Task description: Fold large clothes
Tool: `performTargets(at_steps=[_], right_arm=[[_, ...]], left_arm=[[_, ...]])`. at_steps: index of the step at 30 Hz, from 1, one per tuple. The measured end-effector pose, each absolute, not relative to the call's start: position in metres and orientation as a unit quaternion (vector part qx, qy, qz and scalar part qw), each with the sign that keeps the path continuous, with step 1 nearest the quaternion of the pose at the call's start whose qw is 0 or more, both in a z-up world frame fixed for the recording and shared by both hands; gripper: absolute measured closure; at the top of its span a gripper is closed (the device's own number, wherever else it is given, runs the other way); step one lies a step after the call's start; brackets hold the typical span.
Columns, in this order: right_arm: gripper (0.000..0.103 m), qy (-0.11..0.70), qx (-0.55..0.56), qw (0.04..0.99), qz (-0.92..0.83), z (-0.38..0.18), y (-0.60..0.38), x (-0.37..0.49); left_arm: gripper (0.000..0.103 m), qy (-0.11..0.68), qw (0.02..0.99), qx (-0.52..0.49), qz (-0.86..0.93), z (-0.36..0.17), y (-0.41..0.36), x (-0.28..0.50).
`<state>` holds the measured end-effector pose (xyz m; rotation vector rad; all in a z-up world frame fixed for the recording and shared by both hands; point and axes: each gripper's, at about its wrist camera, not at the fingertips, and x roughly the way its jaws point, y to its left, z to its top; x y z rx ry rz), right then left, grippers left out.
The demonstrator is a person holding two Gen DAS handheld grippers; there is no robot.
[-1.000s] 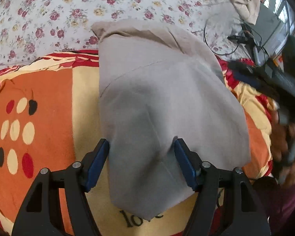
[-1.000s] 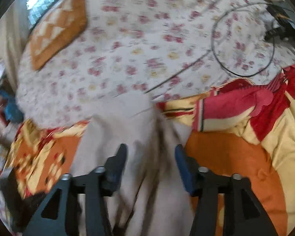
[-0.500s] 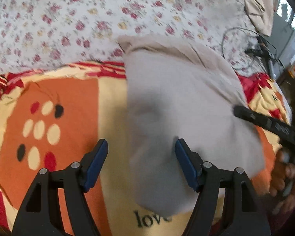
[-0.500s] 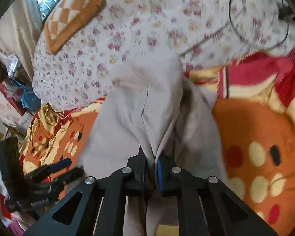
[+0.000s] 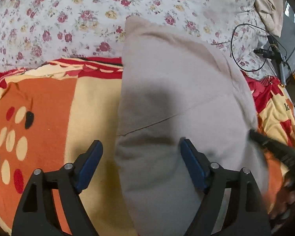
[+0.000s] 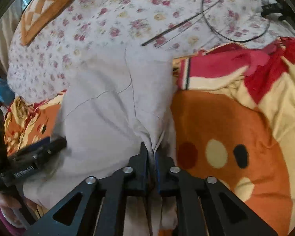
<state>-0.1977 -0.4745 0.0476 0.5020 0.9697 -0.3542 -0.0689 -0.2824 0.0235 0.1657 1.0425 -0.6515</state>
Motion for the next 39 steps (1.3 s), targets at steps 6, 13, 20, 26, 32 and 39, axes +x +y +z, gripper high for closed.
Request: performTargets(at_steps=[6, 13, 20, 26, 32, 39], right_arm=[[0.060, 0.373, 0.209, 0.893, -0.143, 0.121, -0.453, -0.174], [0.065, 0.443, 0.214, 0.855, -0.166, 0.048, -0.480, -0.073], [0.063, 0.445, 0.243, 0.844, -0.172, 0.037, -0.494, -0.100], [0.037, 0.436, 0.190, 0.870, -0.129, 0.081, -0.458, -0.172], [0.029, 0.463, 0.216, 0.849, -0.133, 0.072, -0.454, -0.218], [0.039, 0.476, 0.266, 0.833, -0.095, 0.042, -0.443, -0.221]], left_arm=[[0.021, 0.497, 0.808, 0.069, -0.309, 0.024, -0.278, -0.068], [0.016, 0.491, 0.803, 0.065, -0.331, 0.022, -0.268, -0.071], [0.010, 0.518, 0.784, 0.061, -0.337, 0.023, -0.251, -0.066], [0.010, 0.485, 0.787, 0.089, -0.370, 0.050, -0.216, -0.102], [0.010, 0.480, 0.777, 0.121, -0.389, 0.053, -0.198, -0.140], [0.010, 0.493, 0.773, 0.113, -0.382, 0.043, -0.207, -0.153]])
